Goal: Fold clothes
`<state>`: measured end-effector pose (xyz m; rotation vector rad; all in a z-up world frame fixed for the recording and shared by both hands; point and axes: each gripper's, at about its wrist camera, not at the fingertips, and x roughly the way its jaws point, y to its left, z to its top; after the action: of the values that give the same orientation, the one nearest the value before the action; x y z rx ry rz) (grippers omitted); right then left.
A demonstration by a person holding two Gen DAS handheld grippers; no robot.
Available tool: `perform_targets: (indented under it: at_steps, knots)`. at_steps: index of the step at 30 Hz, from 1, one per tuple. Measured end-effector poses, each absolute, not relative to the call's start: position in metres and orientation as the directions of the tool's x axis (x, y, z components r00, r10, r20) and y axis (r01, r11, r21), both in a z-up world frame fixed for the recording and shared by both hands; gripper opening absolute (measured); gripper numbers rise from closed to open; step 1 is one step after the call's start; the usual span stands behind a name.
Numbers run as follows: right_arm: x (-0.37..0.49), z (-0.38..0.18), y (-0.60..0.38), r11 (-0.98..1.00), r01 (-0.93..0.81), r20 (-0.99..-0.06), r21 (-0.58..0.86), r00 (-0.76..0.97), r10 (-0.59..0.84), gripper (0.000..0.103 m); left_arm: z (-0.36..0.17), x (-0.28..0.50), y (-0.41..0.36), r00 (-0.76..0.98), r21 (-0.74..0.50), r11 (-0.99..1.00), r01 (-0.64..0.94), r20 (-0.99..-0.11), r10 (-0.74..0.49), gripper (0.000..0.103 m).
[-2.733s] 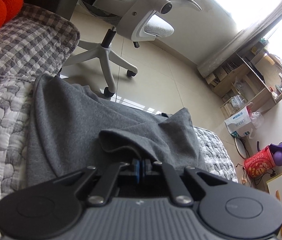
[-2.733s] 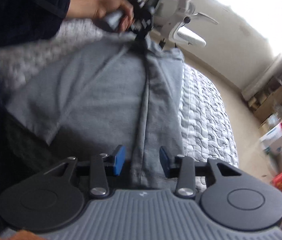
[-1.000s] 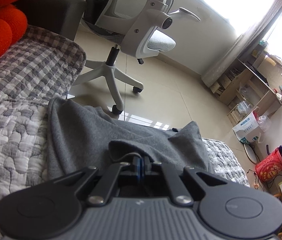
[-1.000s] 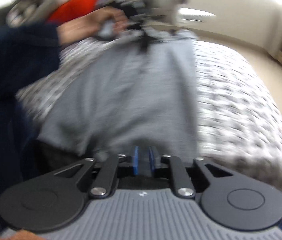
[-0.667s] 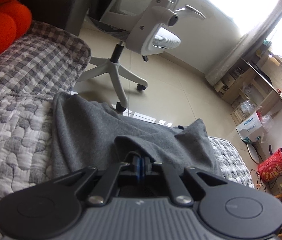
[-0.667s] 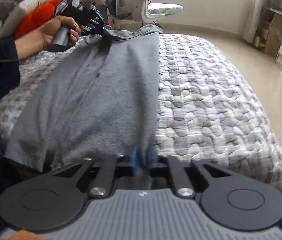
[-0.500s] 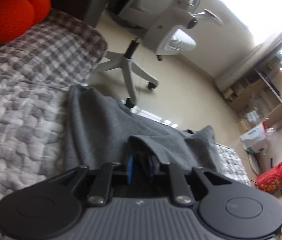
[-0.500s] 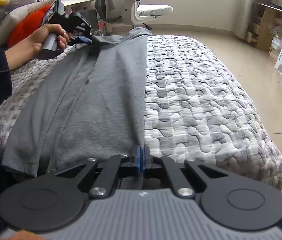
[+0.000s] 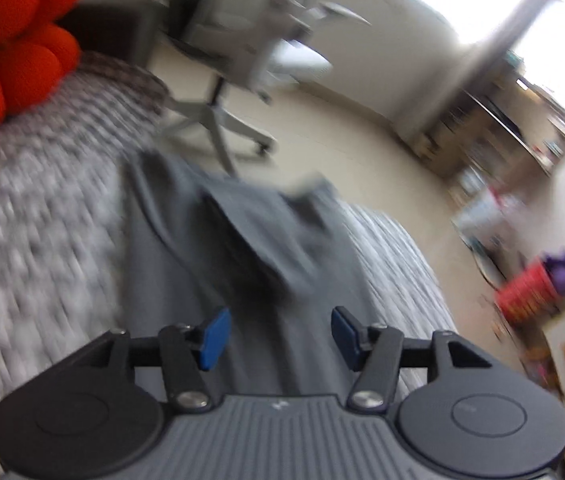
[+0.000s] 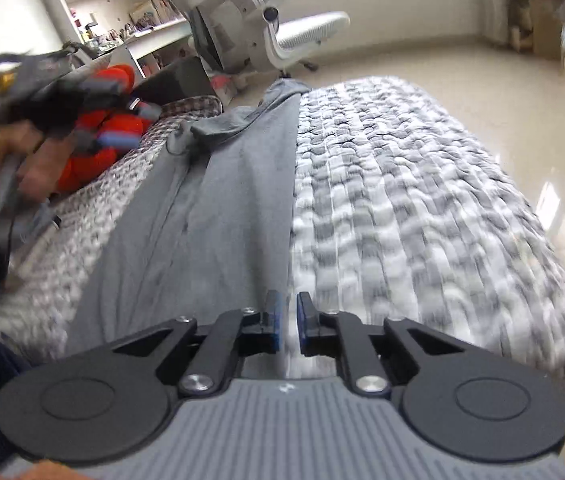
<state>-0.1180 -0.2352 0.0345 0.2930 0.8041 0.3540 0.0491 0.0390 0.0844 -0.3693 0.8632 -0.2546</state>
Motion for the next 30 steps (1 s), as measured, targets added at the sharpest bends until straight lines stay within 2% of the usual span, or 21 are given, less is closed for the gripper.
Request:
perform_targets:
  at_steps: [2, 3, 4, 5, 10, 14, 16, 18, 20, 23, 24, 25, 30]
  knots:
    - [-0.089, 0.040, -0.237, 0.877, -0.222, -0.658, 0.427, 0.589, 0.470, 0.015, 0.070, 0.022, 0.020, 0.580, -0.424, 0.901, 0.097, -0.711, -0.397, 0.057]
    - [-0.077, 0.043, -0.236, 0.866, -0.246, -0.662, 0.436, 0.564, 0.494, 0.022, 0.060, 0.011, 0.013, 0.557, -0.424, 0.900, 0.098, -0.726, -0.403, 0.057]
    - [-0.065, 0.044, -0.236, 0.856, -0.268, -0.666, 0.443, 0.541, 0.514, 0.037, 0.051, 0.001, 0.009, 0.540, -0.427, 0.899, 0.095, -0.737, -0.406, 0.057]
    - [-0.056, 0.045, -0.235, 0.849, -0.288, -0.669, 0.443, 0.524, 0.527, 0.043, 0.043, -0.007, 0.006, 0.530, -0.431, 0.898, 0.092, -0.742, -0.411, 0.057]
    - [-0.045, 0.042, -0.241, 0.831, -0.293, -0.643, 0.473, 0.530, 0.553, 0.044, 0.016, -0.030, 0.000, 0.479, -0.465, 0.881, 0.089, -0.755, -0.447, 0.055]
    - [-0.048, 0.041, -0.239, 0.838, -0.293, -0.654, 0.460, 0.526, 0.543, 0.044, 0.017, -0.037, -0.010, 0.491, -0.422, 0.897, 0.134, -0.758, -0.430, 0.055]
    - [-0.044, 0.038, -0.236, 0.844, -0.289, -0.669, 0.452, 0.517, 0.535, 0.039, 0.017, -0.038, -0.012, 0.481, -0.427, 0.893, 0.145, -0.758, -0.440, 0.052]
    - [-0.044, 0.036, -0.234, 0.845, -0.292, -0.675, 0.449, 0.508, 0.535, 0.034, 0.014, -0.041, -0.017, 0.456, -0.443, 0.879, 0.174, -0.755, -0.471, 0.037]
    - [-0.043, 0.034, -0.232, 0.845, -0.296, -0.682, 0.445, 0.500, 0.534, 0.031, 0.012, -0.043, -0.024, 0.455, -0.417, 0.887, 0.198, -0.762, -0.460, 0.032]
    - [-0.042, 0.031, -0.229, 0.846, -0.302, -0.691, 0.440, 0.487, 0.534, 0.022, 0.013, -0.044, -0.025, 0.461, -0.391, 0.898, 0.204, -0.770, -0.440, 0.018]
    - [-0.041, 0.030, -0.228, 0.846, -0.304, -0.695, 0.438, 0.482, 0.534, 0.011, 0.012, -0.044, -0.023, 0.458, -0.398, 0.895, 0.200, -0.770, -0.444, 0.013]
    - [-0.041, 0.030, -0.227, 0.846, -0.306, -0.698, 0.437, 0.478, 0.533, 0.004, 0.012, -0.045, -0.022, 0.454, -0.407, 0.891, 0.200, -0.767, -0.453, 0.010]
    - [-0.041, 0.030, -0.230, 0.848, -0.292, -0.695, 0.442, 0.487, 0.529, 0.004, 0.010, -0.055, -0.013, 0.468, -0.490, 0.850, 0.194, -0.716, -0.519, 0.005]
